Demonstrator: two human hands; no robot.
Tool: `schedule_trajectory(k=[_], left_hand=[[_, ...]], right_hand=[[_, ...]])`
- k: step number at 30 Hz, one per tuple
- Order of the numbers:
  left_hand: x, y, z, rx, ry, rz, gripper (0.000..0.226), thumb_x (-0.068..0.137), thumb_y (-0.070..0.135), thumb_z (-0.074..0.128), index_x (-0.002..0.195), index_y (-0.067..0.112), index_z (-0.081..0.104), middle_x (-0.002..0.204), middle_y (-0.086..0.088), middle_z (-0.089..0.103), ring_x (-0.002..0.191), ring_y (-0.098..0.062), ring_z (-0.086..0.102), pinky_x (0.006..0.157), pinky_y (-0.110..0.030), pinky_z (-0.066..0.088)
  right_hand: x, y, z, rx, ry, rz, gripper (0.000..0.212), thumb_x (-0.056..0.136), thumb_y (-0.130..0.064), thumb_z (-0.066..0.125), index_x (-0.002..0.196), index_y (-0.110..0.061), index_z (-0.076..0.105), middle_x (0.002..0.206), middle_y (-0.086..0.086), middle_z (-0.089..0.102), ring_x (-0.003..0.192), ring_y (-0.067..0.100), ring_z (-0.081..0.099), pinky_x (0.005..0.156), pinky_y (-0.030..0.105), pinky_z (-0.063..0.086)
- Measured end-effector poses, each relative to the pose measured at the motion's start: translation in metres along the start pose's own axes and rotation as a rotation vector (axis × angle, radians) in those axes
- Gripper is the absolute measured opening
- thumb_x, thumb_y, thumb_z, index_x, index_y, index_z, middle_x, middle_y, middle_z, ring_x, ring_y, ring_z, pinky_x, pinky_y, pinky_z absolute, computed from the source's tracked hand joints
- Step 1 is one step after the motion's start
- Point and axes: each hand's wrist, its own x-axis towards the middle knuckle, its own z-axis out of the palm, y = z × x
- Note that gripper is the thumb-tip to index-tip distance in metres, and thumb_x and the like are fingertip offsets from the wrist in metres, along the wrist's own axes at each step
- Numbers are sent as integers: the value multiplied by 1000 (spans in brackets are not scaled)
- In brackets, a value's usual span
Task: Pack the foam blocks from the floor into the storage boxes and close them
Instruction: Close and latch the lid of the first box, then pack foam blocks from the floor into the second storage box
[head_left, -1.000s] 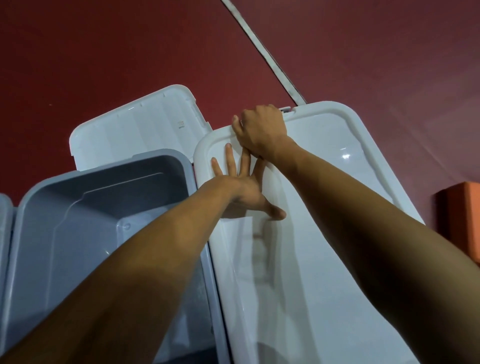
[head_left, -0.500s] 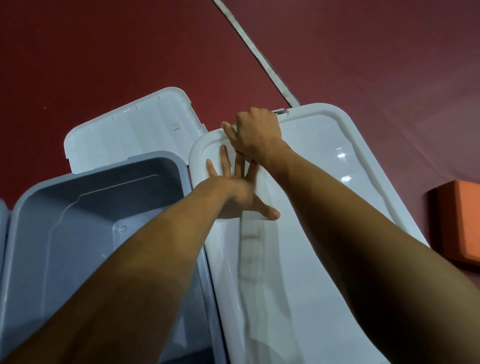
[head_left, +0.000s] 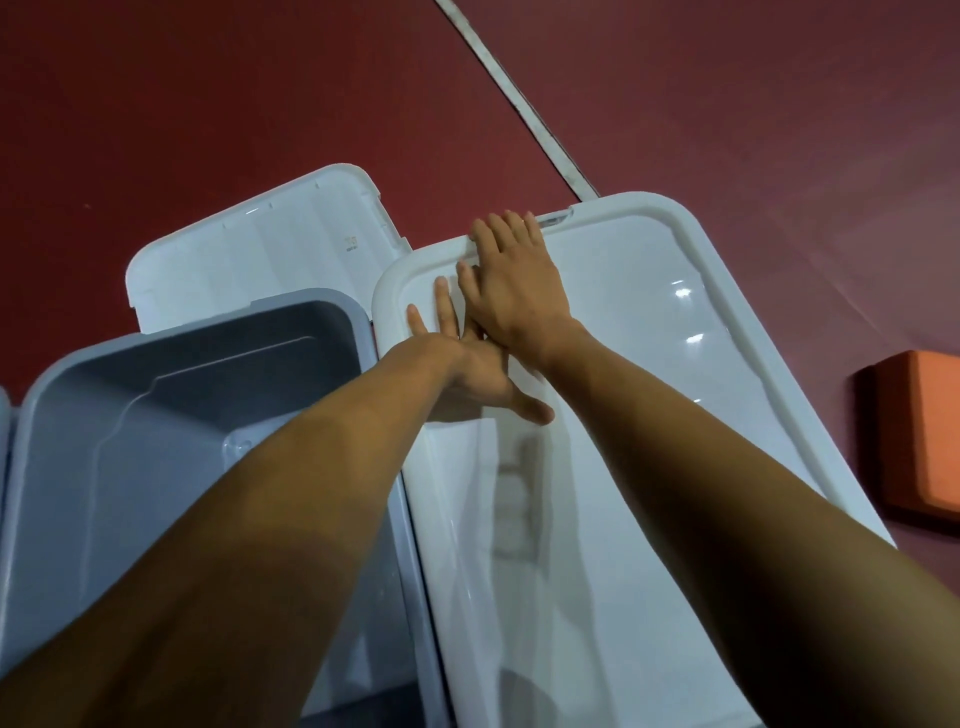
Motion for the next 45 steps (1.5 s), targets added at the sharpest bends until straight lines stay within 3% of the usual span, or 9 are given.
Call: schedule_trajectory(k=[3, 6, 10, 15, 19, 21, 24, 35, 45], left_hand=[[-5, -1, 7, -71, 60, 22, 151, 36, 100, 40, 152, 31, -29, 153, -13, -44, 130, -39, -51, 105, -70, -25], [-25, 0, 23, -96, 247, 66, 141, 47, 104, 35, 151, 34, -30, 158, -8, -38, 134, -35, -49, 109, -67, -23], [-47, 11, 10, -88, 267, 37, 119, 72, 89, 49, 157, 35, -12, 165, -1, -24, 147, -34, -30, 116, -63, -15], [-78, 56, -41, -123, 299, 96, 83, 89, 58, 64, 157, 27, 28, 168, -1, 9, 154, -31, -5, 121, -61, 0], [-113, 93, -67, -160, 405, 153, 66, 94, 51, 61, 152, 30, 37, 163, -3, 29, 150, -31, 21, 117, -57, 22], [-130, 110, -78, -200, 431, 192, 61, 95, 46, 60, 150, 28, 41, 158, -1, 38, 144, -28, 35, 114, -53, 33], [-157, 143, -94, -233, 418, 279, 61, 93, 45, 59, 148, 24, 43, 154, -4, 44, 136, -29, 45, 110, -51, 40], [-304, 315, -116, -131, 403, 751, 60, 97, 36, 63, 148, 9, 45, 153, -12, 45, 140, -27, 42, 112, -34, 34], [-447, 407, -76, -43, 408, 939, 65, 95, 42, 64, 149, 9, 45, 154, -12, 43, 140, -27, 42, 110, -34, 33]], right_hand=[[-12, -5, -8, -15, -132, 27, 65, 106, -48, 18, 159, -11, 17, 166, 11, 15, 154, 31, 7, 126, 48, 7], [-28, -5, -31, -59, -247, -9, 68, 106, -50, 18, 160, -9, 9, 167, 13, 5, 155, 32, 2, 125, 50, 8], [-55, 2, -75, -186, -375, -66, 68, 105, -56, 22, 158, -14, 17, 167, 14, 7, 154, 36, 6, 124, 53, 7], [-85, 21, -159, -202, -318, 41, 61, 106, -51, 28, 151, -11, 36, 165, 16, 18, 150, 36, 22, 123, 54, 14], [-121, 48, -226, -225, -274, 112, 58, 104, -51, 35, 144, -10, 43, 157, 17, 34, 138, 38, 40, 119, 53, 23], [-146, 63, -256, -262, -261, 175, 54, 103, -51, 35, 137, -11, 47, 141, 14, 46, 125, 37, 49, 111, 51, 31], [-190, 83, -298, -282, -249, 297, 49, 102, -51, 38, 128, -12, 51, 128, 12, 51, 115, 35, 53, 103, 48, 35], [-365, 101, -443, -316, -202, 659, 54, 100, -52, 43, 135, -11, 47, 138, 16, 47, 125, 38, 49, 102, 47, 37], [-523, 71, -526, -284, -129, 900, 58, 98, -56, 44, 139, -14, 46, 140, 13, 47, 125, 38, 48, 102, 50, 40]])
